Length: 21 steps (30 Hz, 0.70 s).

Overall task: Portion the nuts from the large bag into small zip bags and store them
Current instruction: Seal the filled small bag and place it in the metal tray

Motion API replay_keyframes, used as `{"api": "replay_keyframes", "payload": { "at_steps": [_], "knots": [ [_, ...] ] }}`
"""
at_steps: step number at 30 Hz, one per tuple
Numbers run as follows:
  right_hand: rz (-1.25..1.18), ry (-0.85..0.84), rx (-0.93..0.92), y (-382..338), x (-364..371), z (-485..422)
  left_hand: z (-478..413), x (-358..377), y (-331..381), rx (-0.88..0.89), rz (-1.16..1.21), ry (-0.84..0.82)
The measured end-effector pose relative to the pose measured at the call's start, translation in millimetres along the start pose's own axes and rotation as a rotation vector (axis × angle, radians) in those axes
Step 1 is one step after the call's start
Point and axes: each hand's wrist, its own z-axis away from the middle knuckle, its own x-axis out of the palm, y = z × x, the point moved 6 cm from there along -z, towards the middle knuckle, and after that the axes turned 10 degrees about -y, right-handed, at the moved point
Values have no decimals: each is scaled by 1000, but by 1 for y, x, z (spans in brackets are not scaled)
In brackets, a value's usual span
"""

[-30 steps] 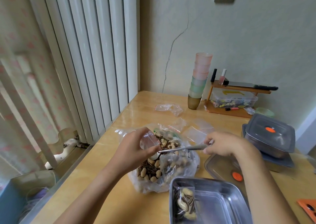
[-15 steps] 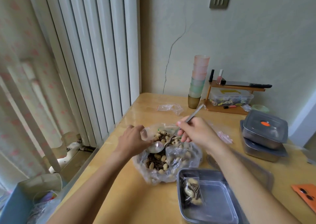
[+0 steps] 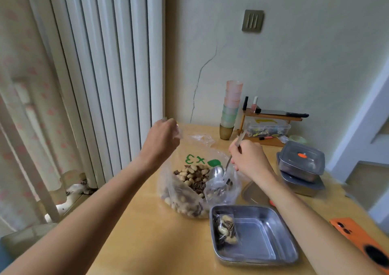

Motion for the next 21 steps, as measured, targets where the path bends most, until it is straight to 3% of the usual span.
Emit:
{"api": "replay_keyframes", "payload": {
  "at_steps": [5, 15, 17, 19, 21],
  "knots": [
    [35, -22, -10, -12, 7, 4, 14, 31, -1, 9, -66, -198],
    [140, -170, -186, -55, 59, 4, 52, 50, -16, -197, -175, -178],
    [175, -174, -219, -65, 68, 3, 62, 49, 2, -62, -311, -55],
    [190, -145, -230, -72, 72, 4, 70, 54, 32, 187, -337, 32],
    [182, -117, -212, -71, 70, 3, 73, 65, 43, 205, -193, -82]
  ]
}}
